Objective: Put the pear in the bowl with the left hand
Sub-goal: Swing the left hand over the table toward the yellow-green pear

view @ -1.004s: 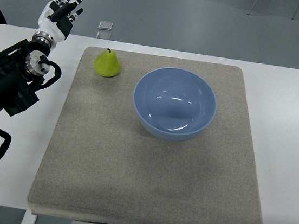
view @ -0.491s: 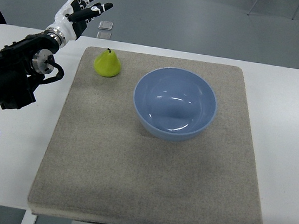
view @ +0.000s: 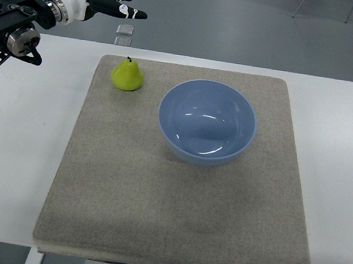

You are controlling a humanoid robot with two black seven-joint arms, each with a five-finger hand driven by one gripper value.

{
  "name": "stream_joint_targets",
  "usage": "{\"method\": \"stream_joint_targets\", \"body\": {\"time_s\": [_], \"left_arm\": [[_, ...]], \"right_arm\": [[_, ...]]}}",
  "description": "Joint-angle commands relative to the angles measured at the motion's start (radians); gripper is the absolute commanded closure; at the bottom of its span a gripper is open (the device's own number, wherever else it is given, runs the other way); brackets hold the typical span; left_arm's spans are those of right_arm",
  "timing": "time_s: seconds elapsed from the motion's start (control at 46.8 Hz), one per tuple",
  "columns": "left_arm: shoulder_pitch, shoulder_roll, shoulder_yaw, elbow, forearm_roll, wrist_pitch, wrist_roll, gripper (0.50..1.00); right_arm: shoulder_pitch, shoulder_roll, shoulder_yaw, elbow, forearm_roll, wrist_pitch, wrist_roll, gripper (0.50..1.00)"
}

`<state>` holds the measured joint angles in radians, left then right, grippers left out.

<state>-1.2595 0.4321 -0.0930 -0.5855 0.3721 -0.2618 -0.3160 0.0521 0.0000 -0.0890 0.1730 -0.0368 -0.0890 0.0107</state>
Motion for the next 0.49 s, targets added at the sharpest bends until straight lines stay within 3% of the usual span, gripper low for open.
{"method": "stream_joint_targets", "body": {"time_s": [0.0, 0.32, 0.47], "left_arm": [[-0.017, 0.030, 0.024, -0.033, 0.129, -0.019, 0.000, 0.508], [-0.106, 0.118, 0.101, -0.126, 0.450, -0.125, 0.002, 0.508], [-0.153, 0.137, 0.102, -0.163, 0.603, -0.135, 0.002, 0.508]], "right_arm": [[0.000, 0.000, 0.000, 0.000, 0.000, 0.000, 0.000, 0.576], [0.000, 0.000, 0.000, 0.000, 0.000, 0.000, 0.000, 0.576], [0.000, 0.000, 0.000, 0.000, 0.000, 0.000, 0.000, 0.576]]}}
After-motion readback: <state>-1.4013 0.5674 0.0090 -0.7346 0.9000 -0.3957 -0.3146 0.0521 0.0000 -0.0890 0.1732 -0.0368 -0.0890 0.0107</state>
